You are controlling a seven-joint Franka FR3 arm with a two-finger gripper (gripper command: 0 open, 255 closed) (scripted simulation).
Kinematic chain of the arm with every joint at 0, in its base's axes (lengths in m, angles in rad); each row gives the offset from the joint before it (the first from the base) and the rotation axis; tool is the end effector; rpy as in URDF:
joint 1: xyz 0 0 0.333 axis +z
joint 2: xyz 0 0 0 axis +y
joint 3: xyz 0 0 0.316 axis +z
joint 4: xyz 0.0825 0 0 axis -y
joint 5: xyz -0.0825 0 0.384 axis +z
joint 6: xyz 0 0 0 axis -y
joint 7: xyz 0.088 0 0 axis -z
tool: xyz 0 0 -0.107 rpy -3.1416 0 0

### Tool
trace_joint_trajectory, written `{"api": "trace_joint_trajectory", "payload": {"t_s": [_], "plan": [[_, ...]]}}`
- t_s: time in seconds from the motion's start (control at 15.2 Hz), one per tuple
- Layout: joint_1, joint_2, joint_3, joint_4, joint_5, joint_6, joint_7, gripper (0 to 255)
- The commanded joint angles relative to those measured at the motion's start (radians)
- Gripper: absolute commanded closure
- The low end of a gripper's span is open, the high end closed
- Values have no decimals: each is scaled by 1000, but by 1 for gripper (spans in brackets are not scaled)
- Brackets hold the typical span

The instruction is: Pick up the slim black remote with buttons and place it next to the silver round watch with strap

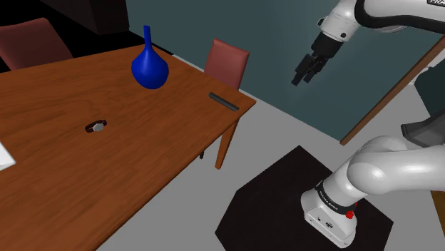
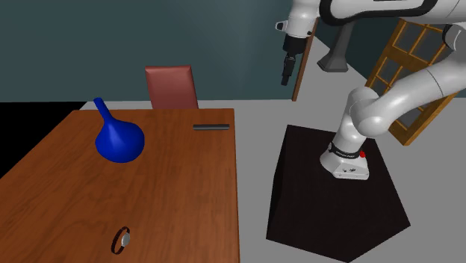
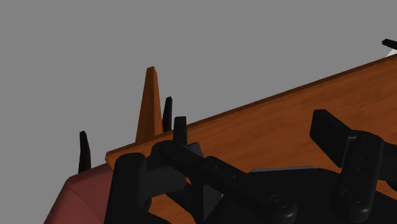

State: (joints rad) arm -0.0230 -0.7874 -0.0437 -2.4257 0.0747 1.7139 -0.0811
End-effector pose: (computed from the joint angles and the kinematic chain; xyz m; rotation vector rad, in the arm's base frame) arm 0.3185 -0.0176 0.5710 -3.0390 -0.0277 -0.1246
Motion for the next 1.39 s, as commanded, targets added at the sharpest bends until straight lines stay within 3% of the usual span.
{"api": "trace_joint_trajectory", "payload": {"t_s": [0.0, 0.66, 1.32], "plan": [[0, 0, 0, 0, 0, 0, 0, 0], [29, 372, -17, 69, 5, 267, -81, 0], [49, 774, -21, 272, 29, 432, -158, 0]]}}
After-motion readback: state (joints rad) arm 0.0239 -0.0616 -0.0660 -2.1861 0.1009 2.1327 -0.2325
